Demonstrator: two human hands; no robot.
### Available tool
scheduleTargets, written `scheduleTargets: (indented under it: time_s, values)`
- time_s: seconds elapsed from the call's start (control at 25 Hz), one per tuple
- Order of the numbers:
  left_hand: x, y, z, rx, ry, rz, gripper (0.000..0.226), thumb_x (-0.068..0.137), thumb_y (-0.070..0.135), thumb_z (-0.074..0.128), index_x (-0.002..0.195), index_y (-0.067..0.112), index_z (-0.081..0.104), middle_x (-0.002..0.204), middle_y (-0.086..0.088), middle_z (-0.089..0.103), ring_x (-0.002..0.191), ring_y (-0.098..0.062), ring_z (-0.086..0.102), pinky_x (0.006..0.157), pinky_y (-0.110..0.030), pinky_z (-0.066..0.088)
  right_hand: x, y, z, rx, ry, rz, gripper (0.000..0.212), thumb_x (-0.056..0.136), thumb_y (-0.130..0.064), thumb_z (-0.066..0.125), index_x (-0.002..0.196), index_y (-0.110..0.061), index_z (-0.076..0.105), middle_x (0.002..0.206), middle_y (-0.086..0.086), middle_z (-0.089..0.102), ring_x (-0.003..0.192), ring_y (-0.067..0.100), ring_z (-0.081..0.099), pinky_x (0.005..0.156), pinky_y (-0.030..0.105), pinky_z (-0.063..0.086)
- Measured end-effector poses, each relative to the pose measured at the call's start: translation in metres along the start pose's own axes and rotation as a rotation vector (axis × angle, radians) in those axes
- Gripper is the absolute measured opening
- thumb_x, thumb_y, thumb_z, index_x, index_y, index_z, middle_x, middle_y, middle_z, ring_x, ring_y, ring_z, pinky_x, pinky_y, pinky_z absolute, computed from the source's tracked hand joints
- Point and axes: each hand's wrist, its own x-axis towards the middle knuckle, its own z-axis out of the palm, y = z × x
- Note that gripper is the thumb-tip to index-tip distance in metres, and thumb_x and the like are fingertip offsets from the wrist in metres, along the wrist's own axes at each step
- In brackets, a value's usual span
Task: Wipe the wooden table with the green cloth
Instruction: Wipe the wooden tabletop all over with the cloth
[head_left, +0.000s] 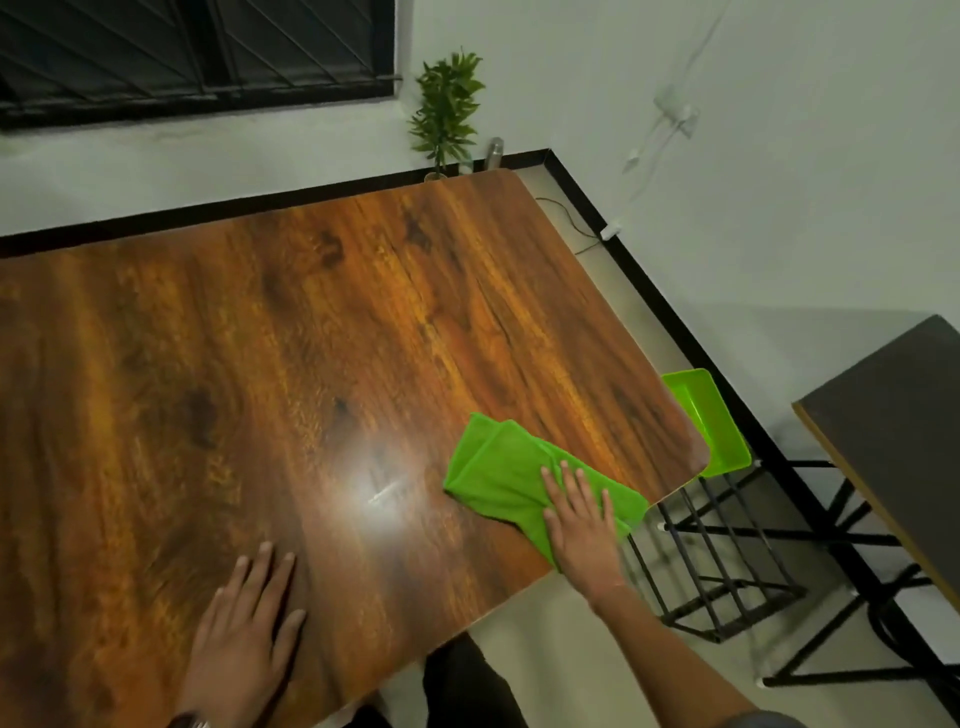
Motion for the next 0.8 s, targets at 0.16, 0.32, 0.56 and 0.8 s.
scheduleTargets:
  time_s: [0.16,0.32,0.56,0.8]
  values:
    - [0.106,0.048,-0.006,0.052,0.023,0.136,0.082,0.087,0.065,-0.008,0.149,0.023,0.026,0.157,0.001,0.02,0.143,-0.017,0.013,0.115,-0.042,0.019,0.053,0.061,-0.014,0.077,0.073,0.219,0.053,0.104,-0.04,0.025,0.154,-0.038,0.004,0.164,-0.003,0.013,0.152,0.018,0.009,0.121,0.055,0.011]
    - [0.219,0.101,-0.018,0.104,0.019,0.23,0.066,0.093,0.057,0.013,0.152,0.026,0.018,0.161,0.001,0.011,0.148,-0.021,0.011,0.117,-0.04,0.009,0.14,0.081,-0.035,0.127,0.097,0.307,0.057,0.104,-0.035,0.029,0.155,-0.037,0.004,0.165,-0.001,0.009,0.152,0.018,0.003,0.121,0.055,0.007]
    - [0.354,0.148,-0.04,0.112,0.034,0.186,0.063,0.096,0.053,0.02,0.152,0.029,0.008,0.162,0.003,0.003,0.149,-0.019,0.004,0.118,-0.044,0.006,0.335,0.044,-0.079,0.09,0.107,0.173,0.069,0.094,-0.02,0.042,0.157,-0.027,0.014,0.165,0.006,0.012,0.152,0.025,0.01,0.12,0.058,0.011]
    - [0.357,0.143,-0.022,0.111,0.119,0.184,0.061,0.095,0.05,0.025,0.151,0.029,0.014,0.161,0.002,0.014,0.148,-0.021,0.015,0.117,-0.049,0.015,0.504,-0.065,-0.111,0.078,0.14,0.028,0.062,0.098,-0.029,0.033,0.157,-0.027,0.013,0.165,0.005,0.012,0.152,0.026,0.008,0.118,0.061,0.007]
